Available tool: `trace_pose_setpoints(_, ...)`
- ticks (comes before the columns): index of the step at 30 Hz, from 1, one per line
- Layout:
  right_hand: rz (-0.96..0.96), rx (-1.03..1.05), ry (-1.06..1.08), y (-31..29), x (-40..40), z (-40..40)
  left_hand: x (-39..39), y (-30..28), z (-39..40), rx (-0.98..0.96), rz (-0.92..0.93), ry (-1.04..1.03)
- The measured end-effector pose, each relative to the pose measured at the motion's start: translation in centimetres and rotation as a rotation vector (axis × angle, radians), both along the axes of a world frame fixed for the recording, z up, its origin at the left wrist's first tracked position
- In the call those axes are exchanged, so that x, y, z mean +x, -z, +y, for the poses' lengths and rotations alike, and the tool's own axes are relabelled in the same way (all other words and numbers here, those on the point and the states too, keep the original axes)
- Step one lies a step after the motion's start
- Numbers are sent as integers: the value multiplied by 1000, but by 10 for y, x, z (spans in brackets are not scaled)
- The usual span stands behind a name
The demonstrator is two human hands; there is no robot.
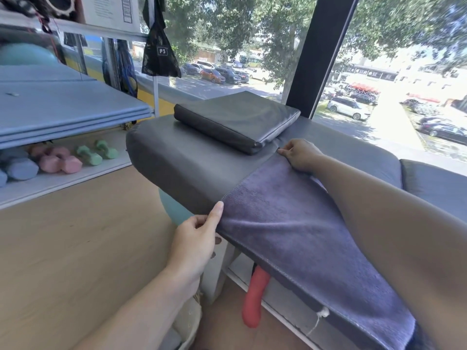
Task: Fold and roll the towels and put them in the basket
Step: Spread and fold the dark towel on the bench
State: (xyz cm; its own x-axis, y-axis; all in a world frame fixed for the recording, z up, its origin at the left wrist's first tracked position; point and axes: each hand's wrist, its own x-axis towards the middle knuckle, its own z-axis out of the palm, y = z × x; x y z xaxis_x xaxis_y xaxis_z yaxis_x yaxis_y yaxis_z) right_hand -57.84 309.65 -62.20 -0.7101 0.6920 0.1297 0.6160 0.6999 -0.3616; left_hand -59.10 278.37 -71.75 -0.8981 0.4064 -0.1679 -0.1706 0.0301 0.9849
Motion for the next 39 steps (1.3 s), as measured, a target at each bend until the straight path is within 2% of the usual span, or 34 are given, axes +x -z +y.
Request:
trace_pose_setpoints(7,-296,-11,-54,-27,3,-20,0,1,-1,174,-88,204)
trace_pose_setpoints(10,-265,-107,-1,-28,8,-16,-2,-3,-2,214,-95,168)
trace_pose_setpoints(14,-167,-91,41,-24,24,-14,-17,-7,-7,136,104,-6)
trace_pose_setpoints(16,-126,-110,42,-28,35,-13,-27,-11,-11,144,131,-62)
trace_pose_setpoints(19,-24,-279,-3,-39,53,-8,-42,-16,-16,179,59,-115)
trace_pose_setpoints(22,29,-569,-116,-57,74,-16,-56,-22,-23,220,-24,-156)
trace_pose_setpoints(24,-65,-664,-210,-70,89,-21,-60,-29,-29,274,-71,-162)
trace_pose_setpoints(27,-247,-689,-320,-84,107,-33,-60,-42,-37,308,-79,-150)
trace_pose_setpoints(29,-275,-683,-347,-89,116,-42,-59,-51,-41,307,-63,-127)
trace_pose_setpoints(31,-171,-699,-349,-96,126,-46,-59,-62,-43,272,-26,-75)
trace_pose_setpoints(35,187,-720,-298,-120,151,-43,-55,-93,-38,196,37,98)
trace_pose_setpoints(39,457,-591,-135,-139,175,-41,-44,-127,-27,147,139,240)
